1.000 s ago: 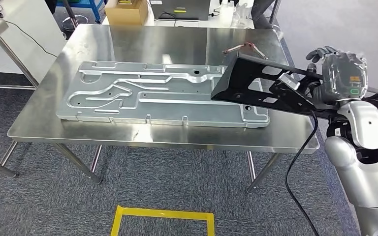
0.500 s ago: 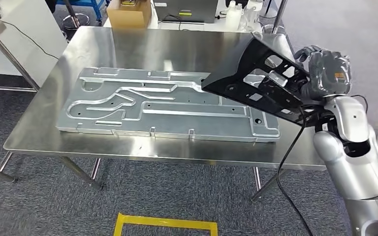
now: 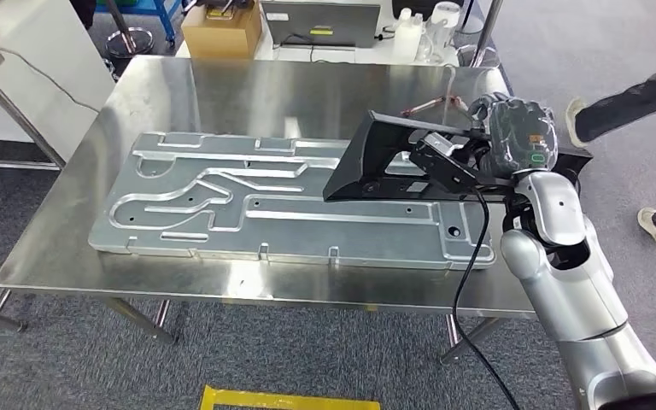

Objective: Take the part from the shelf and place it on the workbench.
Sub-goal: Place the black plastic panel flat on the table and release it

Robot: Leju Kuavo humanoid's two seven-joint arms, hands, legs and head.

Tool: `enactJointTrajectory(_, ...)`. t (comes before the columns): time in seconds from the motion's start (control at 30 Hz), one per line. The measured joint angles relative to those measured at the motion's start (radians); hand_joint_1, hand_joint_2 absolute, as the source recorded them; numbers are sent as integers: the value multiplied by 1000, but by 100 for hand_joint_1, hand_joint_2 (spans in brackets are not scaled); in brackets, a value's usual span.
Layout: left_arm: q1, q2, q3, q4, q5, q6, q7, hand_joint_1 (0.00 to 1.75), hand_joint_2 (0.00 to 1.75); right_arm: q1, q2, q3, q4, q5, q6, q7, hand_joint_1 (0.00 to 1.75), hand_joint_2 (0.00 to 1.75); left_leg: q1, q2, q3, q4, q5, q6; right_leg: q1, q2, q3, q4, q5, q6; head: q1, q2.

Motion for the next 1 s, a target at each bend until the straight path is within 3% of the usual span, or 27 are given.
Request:
enactJointTrajectory(0.1,0,0,0,0,0,1,0,0,175,4,-5,-4,2,-12,-2,-5,175,175,3,-1,17,-9,4,21,-3,-1,-6,29,-25,17,0,0)
enactJointTrajectory(0.13,-1,0,0,0,0,1,0,0,175,5,-7,-6,2,-16,-2,-8,175,175,4,-1,24,-13,1,27,-5,-1,-27,72,-45,21,0,0)
enactJointTrajectory(0.2,-2,0,1,0,0,1,0,0,175,9,-9,-8,3,-19,-1,-11,175,175,3,0,33,-14,-8,35,-5,-1,-107,205,-92,25,0,0)
enactJointTrajectory(0.23,-3,0,1,0,0,1,0,0,175,13,-9,-8,6,-20,1,-12,175,175,2,-1,38,-14,-13,37,-5,-1,-146,260,-102,27,0,0)
enactJointTrajectory(0.27,-3,0,1,0,0,1,0,0,175,17,-8,-7,8,-20,2,-13,175,175,2,-1,45,-13,-19,37,-5,-2,-172,285,-93,27,0,0)
enactJointTrajectory(0.3,-3,0,1,0,0,1,0,0,175,20,-8,-6,11,-19,4,-13,175,175,1,-2,53,-13,-26,37,-5,-2,-177,271,-63,26,0,0)
enactJointTrajectory(0.37,-3,0,2,0,0,1,0,0,175,20,-7,-5,15,-19,6,-13,175,175,0,-3,72,-13,-41,34,-4,-2,-139,151,28,18,0,0)
enactJointTrajectory(0.43,-4,-1,2,0,0,0,0,0,175,18,-6,-5,17,-19,6,-13,175,175,-3,-5,82,-12,-53,25,3,-3,-97,45,76,8,0,0)
enactJointTrajectory(0.5,-5,-1,2,0,0,0,1,0,175,17,-5,-4,19,-18,7,-14,175,175,-4,-5,82,-12,-59,15,9,-2,-86,17,72,-1,0,0)
enactJointTrajectory(0.6,-7,-2,2,0,0,0,3,0,175,19,-1,-2,25,-16,7,-12,175,175,-6,-3,87,-14,-61,2,3,-1,-74,5,65,-10,0,0)
enactJointTrajectory(0.73,-9,-2,2,-1,1,-2,0,0,175,20,11,3,38,-14,9,-11,175,175,-7,-1,104,-24,-67,31,8,0,-63,6,56,-11,0,0)
enactJointTrajectory(0.9,-9,-2,10,-1,6,-11,-8,0,175,30,26,13,57,-13,9,-11,175,175,-5,-1,107,-29,-68,26,11,0,-63,9,51,-17,0,0)
enactJointTrajectory(1.0,-9,-2,17,-1,6,-13,-9,0,175,36,33,19,65,-13,9,-10,175,175,-4,0,108,-30,-69,15,11,-1,-64,11,50,-18,0,0)
